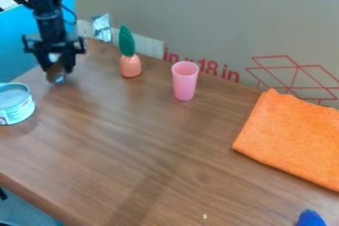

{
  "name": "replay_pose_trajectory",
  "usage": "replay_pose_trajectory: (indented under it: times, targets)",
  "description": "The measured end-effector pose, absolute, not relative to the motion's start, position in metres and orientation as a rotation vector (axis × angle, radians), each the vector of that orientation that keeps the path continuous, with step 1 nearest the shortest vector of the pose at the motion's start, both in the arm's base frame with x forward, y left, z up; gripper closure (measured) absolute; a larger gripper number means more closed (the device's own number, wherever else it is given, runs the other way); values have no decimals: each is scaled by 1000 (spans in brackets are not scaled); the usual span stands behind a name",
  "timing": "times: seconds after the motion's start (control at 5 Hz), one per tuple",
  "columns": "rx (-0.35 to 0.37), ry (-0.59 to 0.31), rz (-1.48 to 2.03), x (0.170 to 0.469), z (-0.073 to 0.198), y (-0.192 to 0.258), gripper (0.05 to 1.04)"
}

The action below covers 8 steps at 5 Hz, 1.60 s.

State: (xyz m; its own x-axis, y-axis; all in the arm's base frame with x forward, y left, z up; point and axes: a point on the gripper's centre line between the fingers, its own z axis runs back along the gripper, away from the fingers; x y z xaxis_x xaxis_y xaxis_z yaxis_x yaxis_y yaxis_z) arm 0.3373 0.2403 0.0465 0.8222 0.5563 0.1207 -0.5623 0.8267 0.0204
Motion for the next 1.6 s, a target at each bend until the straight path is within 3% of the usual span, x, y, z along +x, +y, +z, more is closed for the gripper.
replay_pose_trajectory:
  times: [0.2, 0.4, 0.8, 1.0, 1.2, 1.4, 1.6]
  targets:
    - [51, -111, 618, 334, 45, 244, 125]
    - [50, -113, 629, 332, 44, 247, 71]
    - [2, -118, 644, 331, 43, 239, 78]
    - [-68, -234, 649, 331, 90, 228, 79]
    - [-111, -269, 595, 313, 116, 218, 81]
    - [-81, -208, 489, 288, 124, 204, 81]
    - [30, -131, 366, 279, 123, 190, 81]
